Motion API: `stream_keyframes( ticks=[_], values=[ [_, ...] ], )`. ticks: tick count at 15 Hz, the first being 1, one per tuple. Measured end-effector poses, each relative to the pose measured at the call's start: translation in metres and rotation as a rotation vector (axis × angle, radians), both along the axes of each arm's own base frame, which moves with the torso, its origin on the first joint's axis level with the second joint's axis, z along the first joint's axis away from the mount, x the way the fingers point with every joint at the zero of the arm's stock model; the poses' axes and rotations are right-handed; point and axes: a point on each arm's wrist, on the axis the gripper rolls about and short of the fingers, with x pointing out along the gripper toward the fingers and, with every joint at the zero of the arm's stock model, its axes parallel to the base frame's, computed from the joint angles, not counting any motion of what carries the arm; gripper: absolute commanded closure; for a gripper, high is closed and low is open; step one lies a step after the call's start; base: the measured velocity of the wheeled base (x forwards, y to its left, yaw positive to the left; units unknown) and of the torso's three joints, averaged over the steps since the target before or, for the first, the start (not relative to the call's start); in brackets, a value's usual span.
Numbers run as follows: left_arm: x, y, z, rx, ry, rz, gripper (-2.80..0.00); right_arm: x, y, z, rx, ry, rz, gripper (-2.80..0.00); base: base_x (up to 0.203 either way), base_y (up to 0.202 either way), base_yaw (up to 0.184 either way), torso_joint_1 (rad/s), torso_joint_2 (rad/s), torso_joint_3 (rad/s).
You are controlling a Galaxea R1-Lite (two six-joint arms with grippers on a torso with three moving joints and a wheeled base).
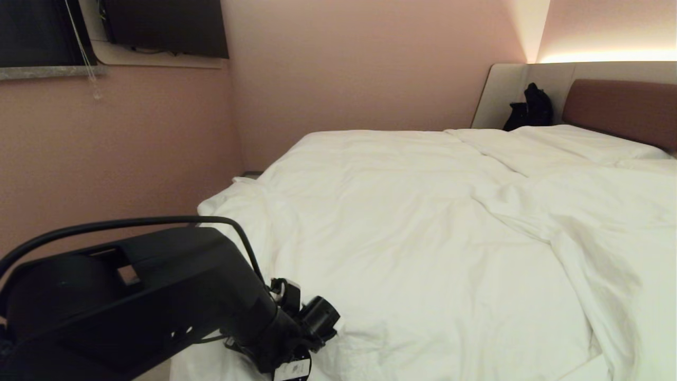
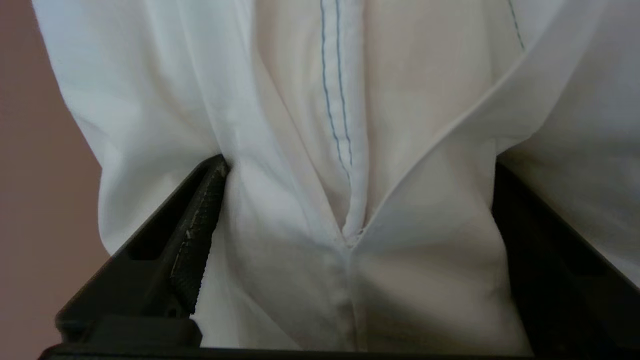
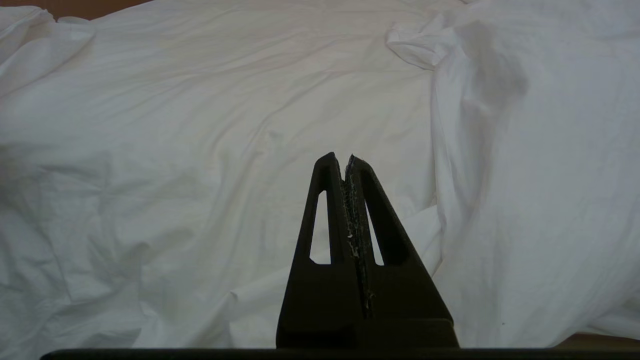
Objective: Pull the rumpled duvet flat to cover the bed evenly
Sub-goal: Flatten the corners of the folded blanket
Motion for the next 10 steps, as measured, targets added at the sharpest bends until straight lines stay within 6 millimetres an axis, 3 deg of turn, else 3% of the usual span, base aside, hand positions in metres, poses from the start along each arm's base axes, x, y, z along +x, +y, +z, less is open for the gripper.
stream_keyframes(
  ticks=[10],
  values=[
    [-0.006, 0.013, 0.010, 0.024, -0.027, 0.027, 0.00, 0.000, 0.000, 0.000, -0.001, 0.000, 0.000, 0.00, 0.000, 0.000, 0.000, 0.000, 0.00, 0.000]
  ],
)
